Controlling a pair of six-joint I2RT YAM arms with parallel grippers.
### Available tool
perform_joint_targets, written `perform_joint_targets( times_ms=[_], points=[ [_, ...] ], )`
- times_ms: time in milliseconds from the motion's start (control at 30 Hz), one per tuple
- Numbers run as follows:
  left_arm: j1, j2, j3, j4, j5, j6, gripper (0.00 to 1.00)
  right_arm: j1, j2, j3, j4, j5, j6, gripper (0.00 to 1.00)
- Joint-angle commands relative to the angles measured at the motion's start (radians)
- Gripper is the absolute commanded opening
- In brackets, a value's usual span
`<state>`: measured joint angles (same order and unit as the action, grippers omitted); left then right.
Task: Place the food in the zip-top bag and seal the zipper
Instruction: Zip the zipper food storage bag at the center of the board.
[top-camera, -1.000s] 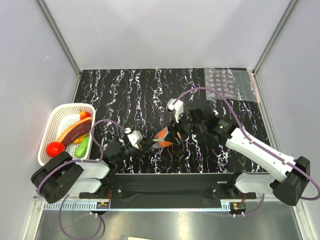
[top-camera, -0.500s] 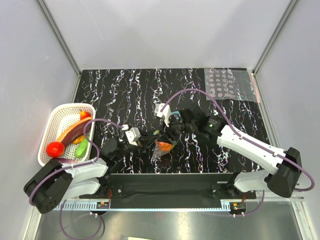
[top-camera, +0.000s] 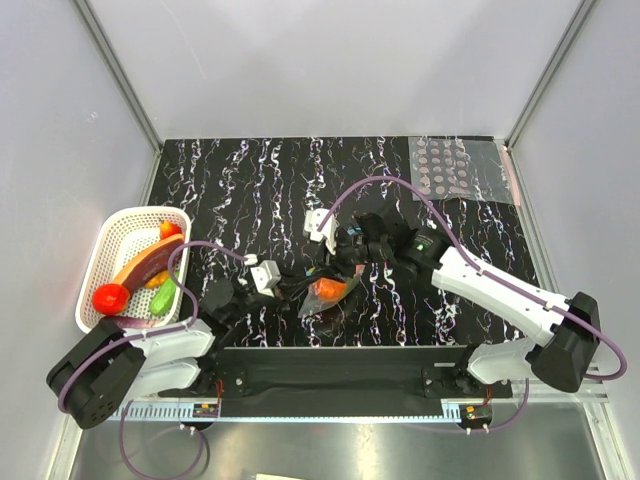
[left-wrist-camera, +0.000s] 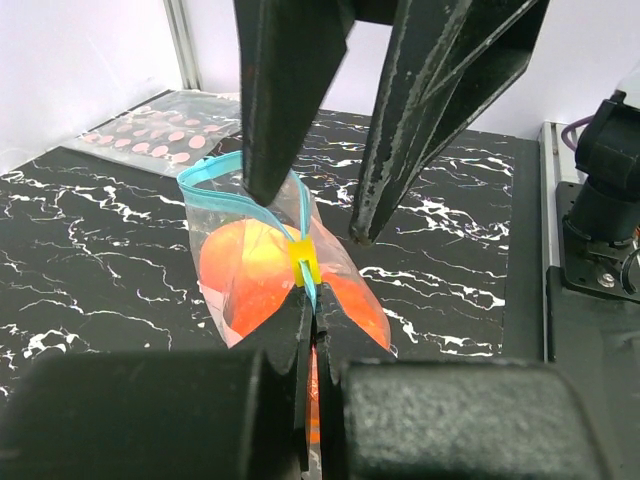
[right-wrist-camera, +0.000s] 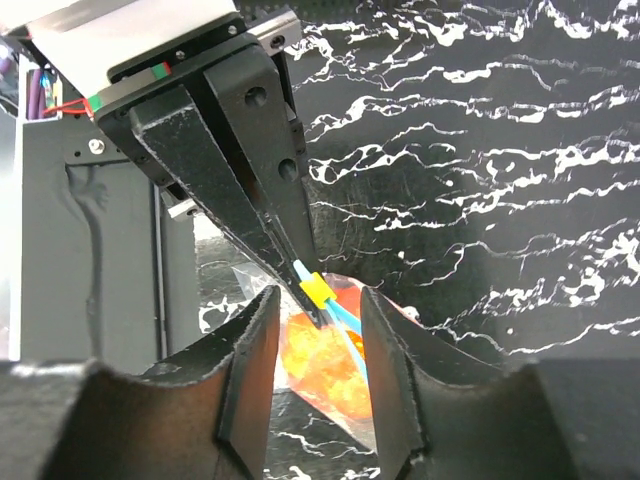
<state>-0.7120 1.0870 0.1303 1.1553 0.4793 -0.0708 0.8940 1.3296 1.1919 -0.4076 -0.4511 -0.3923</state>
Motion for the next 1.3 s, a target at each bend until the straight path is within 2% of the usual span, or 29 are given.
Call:
perform_joint_targets(
  times_ms=[0,67,233,367,533,600,867,933,1167,1267],
  points=[
    [0.008,-0.019,-0.011,0.093,0.035,0.023,0.0,0.008,0.005,0.005,0.058,-0.038,-0.092,0.47],
    [0.013,-0.016,-0.017,0.104,0.036,0.022,0.0,0.005,0.011,-0.026,0.079,-0.081,-0.152,0.48],
    [0.019,-0.013,-0.023,0.116,0.044,0.017,0.0,0.005,0.028,-0.02,0.069,-0.133,-0.148,0.39],
    [0.023,-0.018,-0.026,0.121,0.048,0.016,0.0,0.005,0.043,-0.006,0.037,-0.136,-0.168,0.38],
    [0.028,-0.019,-0.027,0.116,0.051,0.019,0.0,0.005,0.051,-0.005,0.039,-0.118,-0.172,0.3],
    [0.028,-0.019,-0.027,0.115,0.05,0.019,0.0,0.003,0.046,-0.008,0.044,-0.113,-0.169,0.24],
    [0.034,-0.022,-0.037,0.132,0.044,0.009,0.0,0.002,0.062,0.002,0.018,-0.098,-0.174,0.14],
    [0.039,-0.022,-0.041,0.142,0.042,0.003,0.0,0.002,0.069,0.005,0.013,-0.09,-0.174,0.08],
    [0.058,-0.019,-0.049,0.172,0.041,-0.029,0.0,0.003,0.079,0.009,0.009,-0.072,-0.169,0.05],
    [0.08,-0.006,-0.07,0.236,0.031,-0.069,0.0,0.002,0.076,0.005,0.006,-0.054,-0.172,0.05]
  ],
)
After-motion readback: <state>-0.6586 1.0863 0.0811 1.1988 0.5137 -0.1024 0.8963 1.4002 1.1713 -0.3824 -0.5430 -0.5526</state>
